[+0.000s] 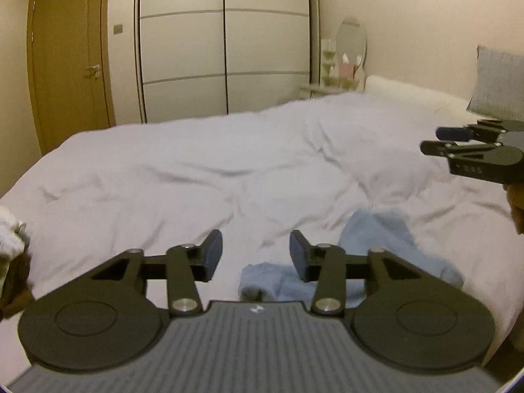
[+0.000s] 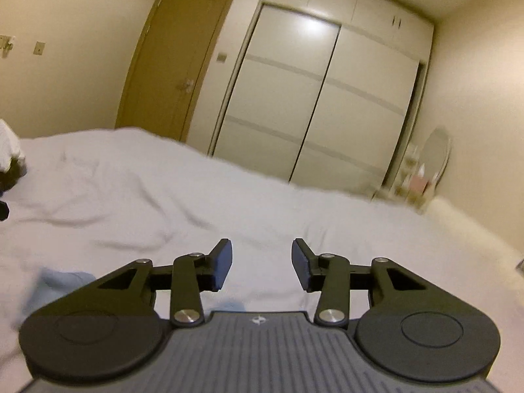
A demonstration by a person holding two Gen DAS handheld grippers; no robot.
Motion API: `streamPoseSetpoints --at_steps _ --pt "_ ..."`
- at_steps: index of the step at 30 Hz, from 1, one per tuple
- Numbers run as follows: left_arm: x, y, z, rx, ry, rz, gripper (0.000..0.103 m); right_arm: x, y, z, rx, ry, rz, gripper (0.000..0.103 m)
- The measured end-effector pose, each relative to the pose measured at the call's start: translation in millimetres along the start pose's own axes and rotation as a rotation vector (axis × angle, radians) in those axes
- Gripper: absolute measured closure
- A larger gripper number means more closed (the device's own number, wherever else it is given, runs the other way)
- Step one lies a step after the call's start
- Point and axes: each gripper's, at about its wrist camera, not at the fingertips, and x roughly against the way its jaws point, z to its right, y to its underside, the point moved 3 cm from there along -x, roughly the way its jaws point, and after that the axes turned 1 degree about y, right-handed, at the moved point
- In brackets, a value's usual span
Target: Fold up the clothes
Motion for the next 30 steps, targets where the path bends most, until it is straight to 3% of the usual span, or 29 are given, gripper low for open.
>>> streamPoseSetpoints --at_steps 4,8,10,14,17,18,20,22,26,30 --pt "-2.1 40.3 -1.8 0.002 -0.032 -0.081 0.053 -6.5 43.2 -11.5 -0.036 -0.111 -0.082 0.054" --pt "-0.8 81.6 5.1 -0.012 -0.031 -0.153 0.053 -15.9 75.1 -36.3 -0.049 -0.24 -0.149 0.051" --pt "-9.0 90.8 19.3 -0.056 -0.015 -0.174 0.052 -14.1 88.6 -56.0 -0.012 -0.275 -0.169 0.047" --pt "-34.8 106.7 44.5 -0.174 0.06 -0.184 0.035 -14.5 107.8 -93.1 0.066 -0.329 -0.202 0.039" --pt "-69.5 115.8 61.9 -0.289 0.123 -0.178 0.035 -25.0 112.3 -113.1 0.131 -0.335 -0.212 0.038" --pt "-82.8 119.1 65.8 -0.327 0.134 -0.18 0.038 -27.1 113.4 -120.3 0.151 -0.33 -0.217 0.038" --pt "-107.4 120.5 64.2 -0.358 0.164 -0.191 0.067 -35.2 115.5 -128.6 0.187 -0.321 -0.226 0.038" --pt "-116.9 107.8 48.5 -0.28 0.23 -0.187 0.097 -41.5 112.2 -129.9 0.208 -0.312 -0.251 0.038" --pt "-101.4 75.7 9.0 -0.106 0.256 -0.199 0.098 -38.1 103.0 -138.6 0.218 -0.339 -0.312 0.038" --pt "-75.9 47.9 -25.6 0.064 0.282 -0.252 0.098 -37.5 92.8 -152.8 0.144 -0.382 -0.442 0.038"
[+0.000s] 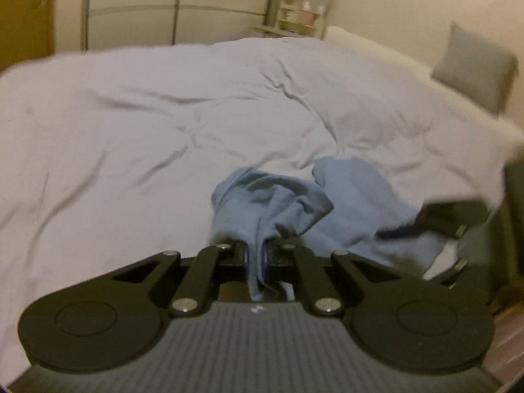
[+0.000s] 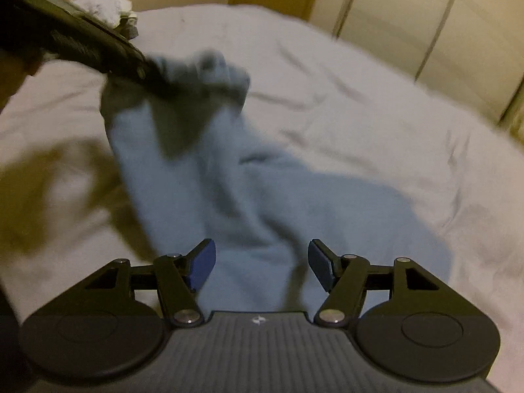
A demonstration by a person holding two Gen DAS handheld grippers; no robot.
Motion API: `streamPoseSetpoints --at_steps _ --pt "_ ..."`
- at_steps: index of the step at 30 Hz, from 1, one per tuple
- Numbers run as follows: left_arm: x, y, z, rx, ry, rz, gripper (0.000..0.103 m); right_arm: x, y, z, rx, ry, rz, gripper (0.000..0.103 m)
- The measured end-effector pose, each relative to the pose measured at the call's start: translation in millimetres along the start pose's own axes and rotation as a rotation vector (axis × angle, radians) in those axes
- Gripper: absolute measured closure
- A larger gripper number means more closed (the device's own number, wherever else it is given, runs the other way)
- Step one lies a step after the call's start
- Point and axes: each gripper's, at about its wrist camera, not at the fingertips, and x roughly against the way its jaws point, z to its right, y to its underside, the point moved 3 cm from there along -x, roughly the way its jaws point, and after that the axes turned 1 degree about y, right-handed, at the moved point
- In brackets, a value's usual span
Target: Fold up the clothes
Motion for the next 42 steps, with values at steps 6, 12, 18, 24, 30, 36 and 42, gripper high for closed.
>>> streamPoseSetpoints --at_steps 6,12,18,24,30,36,42 --pt "34.8 -12.8 4.6 0.113 0.098 -0.114 0.098 23.6 -30.8 -27.7 -0.038 -0.063 -0.099 0.036" --pt "51.2 -13.1 14.8 0.111 0.15 -0.207 0.098 51.5 -43.9 -41.7 -0.014 -0.079 -0.169 0.028" --pt "56.9 -13.2 -21.0 0.132 0.046 -0.25 0.084 54.0 -63.4 -9.9 -0.106 -0.075 -0.185 0.028" --pt "47.4 -1.6 -46.5 0.182 -0.075 -0.283 0.068 18.2 -93.3 4.1 -0.117 -0.196 -0.178 0.028" --pt "36.4 14.4 -49.1 0.269 -0.162 -0.29 0.065 -47.5 -118.6 -10.7 -0.152 -0.45 -0.222 0.06" --pt "21.9 -0.4 -41.4 0.223 -0.162 -0.265 0.062 -24.2 -120.9 16.7 -0.031 -0.479 -0.212 0.101" --pt "-11.6 -38.7 -14.4 0.099 -0.028 -0.24 0.053 54.3 -102.8 88.9 -0.018 -0.302 -0.191 0.101"
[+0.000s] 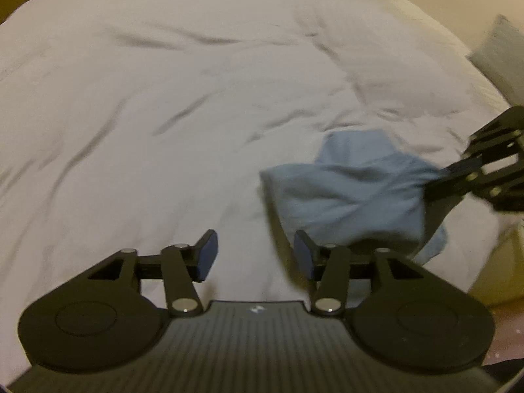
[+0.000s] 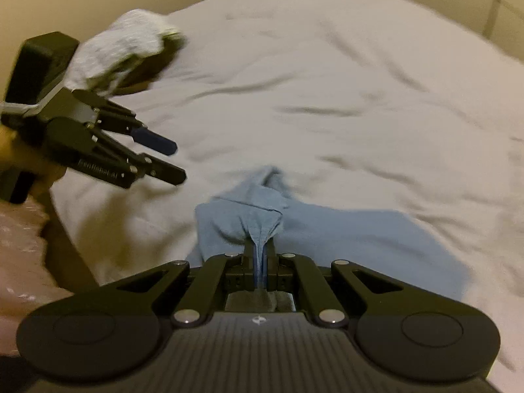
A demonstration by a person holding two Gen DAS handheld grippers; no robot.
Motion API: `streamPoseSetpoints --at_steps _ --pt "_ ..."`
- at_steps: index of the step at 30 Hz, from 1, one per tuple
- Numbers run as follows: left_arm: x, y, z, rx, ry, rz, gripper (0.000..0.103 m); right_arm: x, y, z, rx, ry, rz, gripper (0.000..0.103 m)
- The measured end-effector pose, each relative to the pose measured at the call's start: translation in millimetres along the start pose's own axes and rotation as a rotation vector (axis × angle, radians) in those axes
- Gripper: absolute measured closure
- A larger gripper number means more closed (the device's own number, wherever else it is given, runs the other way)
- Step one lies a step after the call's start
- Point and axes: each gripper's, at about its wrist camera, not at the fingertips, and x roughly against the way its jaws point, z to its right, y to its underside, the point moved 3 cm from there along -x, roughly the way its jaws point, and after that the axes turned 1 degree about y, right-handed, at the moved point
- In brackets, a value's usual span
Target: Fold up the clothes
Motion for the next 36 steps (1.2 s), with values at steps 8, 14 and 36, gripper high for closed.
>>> streamPoseSetpoints --at_steps 8,14,36 --pt "-54.0 -30.0 68.1 -0.161 0.162 -0.065 0.048 70.9 76.4 78.8 -0.215 0.37 -0.077 0.101" --pt "-94.0 -35.7 129.7 -0.291 0.272 -0.12 0.053 75.6 127.0 117.9 -0.364 0.475 -0.117 0.101" --pt "-91.0 17.7 208.6 -0.639 0.371 -0.288 0.101 21.7 146.9 114.3 -1.158 0.031 0.142 0.04"
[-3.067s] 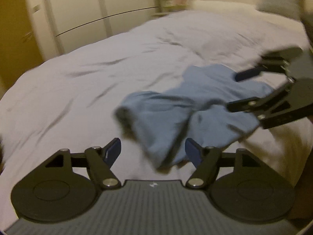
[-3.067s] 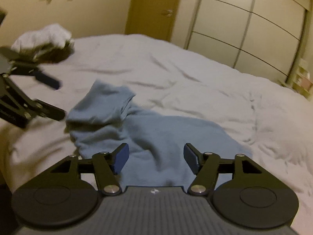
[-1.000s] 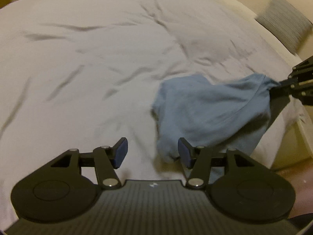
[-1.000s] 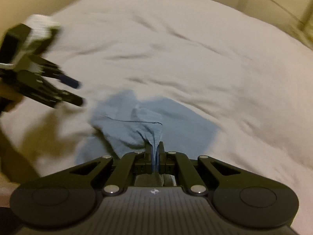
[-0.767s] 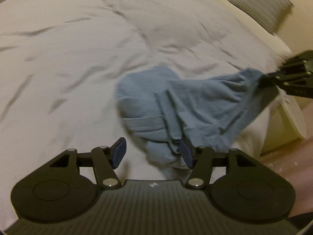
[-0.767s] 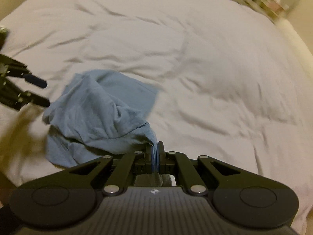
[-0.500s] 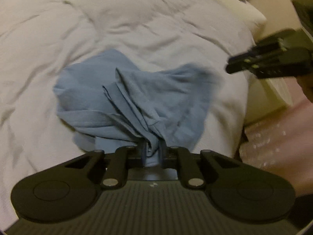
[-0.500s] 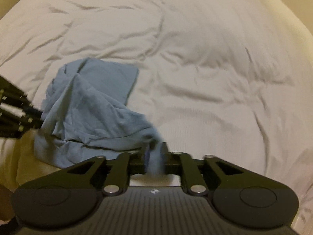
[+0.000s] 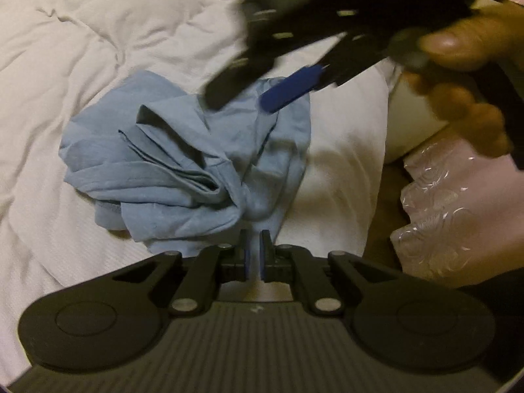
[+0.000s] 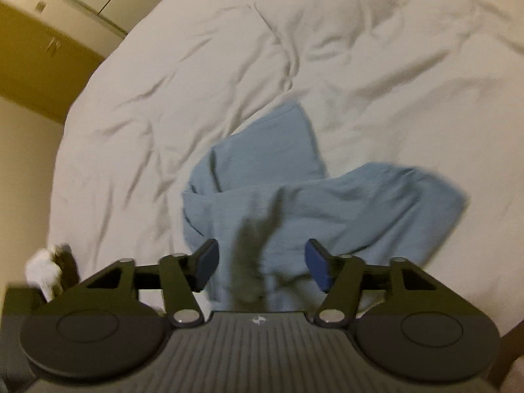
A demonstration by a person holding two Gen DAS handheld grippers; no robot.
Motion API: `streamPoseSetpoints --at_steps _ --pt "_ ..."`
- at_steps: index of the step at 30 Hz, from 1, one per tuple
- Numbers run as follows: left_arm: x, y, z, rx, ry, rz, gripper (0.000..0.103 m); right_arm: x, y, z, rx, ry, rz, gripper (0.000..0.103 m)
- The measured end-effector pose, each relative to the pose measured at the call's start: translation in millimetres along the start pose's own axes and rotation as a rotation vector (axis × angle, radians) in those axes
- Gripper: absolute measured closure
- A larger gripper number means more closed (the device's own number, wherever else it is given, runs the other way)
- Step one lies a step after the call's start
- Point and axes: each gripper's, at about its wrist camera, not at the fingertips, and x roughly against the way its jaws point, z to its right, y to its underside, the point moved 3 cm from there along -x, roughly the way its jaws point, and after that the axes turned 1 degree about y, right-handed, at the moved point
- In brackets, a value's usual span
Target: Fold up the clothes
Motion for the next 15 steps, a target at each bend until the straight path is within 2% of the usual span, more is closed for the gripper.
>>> streamPoseSetpoints --at_steps 5,6,7,8,9,10,13,15 --pt "13.8 1.2 -10.2 -0.013 -0.022 0.008 0.1 -34.9 -7.2 -9.3 -0.071 0.04 -0.004 0.04" --pt "18.3 1.9 -13.7 -0.016 -0.029 0.008 0.1 -42.8 -8.2 -9.9 -0.088 0.045 -0.014 0.044" --pt "23.5 0.8 -19.4 -0.015 -0.04 0.007 0.099 -50.1 -8.8 -10.5 -0.102 0.05 -0.023 0.053" --pt "28.5 -1.1 -25.8 -0.011 -0.051 0.01 0.099 -55.5 -7.9 -11.2 -0.101 0.059 -0.036 0.08" --pt "33.5 -3.3 -32.1 -0.006 -0.063 0.012 0.099 -59.3 -6.7 -11.6 -0.1 0.069 -0.045 0.101" --pt "38.6 -7.8 -38.4 0.001 -0.072 0.019 0.098 -55.9 -4.0 -10.3 -0.093 0.085 -0.042 0.101" --pt "47.7 -27.3 -60.7 0.027 -0.093 0.047 0.082 -27.1 13.8 -3.3 -0.035 0.142 -0.01 0.101" --pt "47.4 -47.1 -71.9 0.025 -0.084 0.065 0.08 -2.2 31.1 9.0 -0.013 0.186 0.002 0.101"
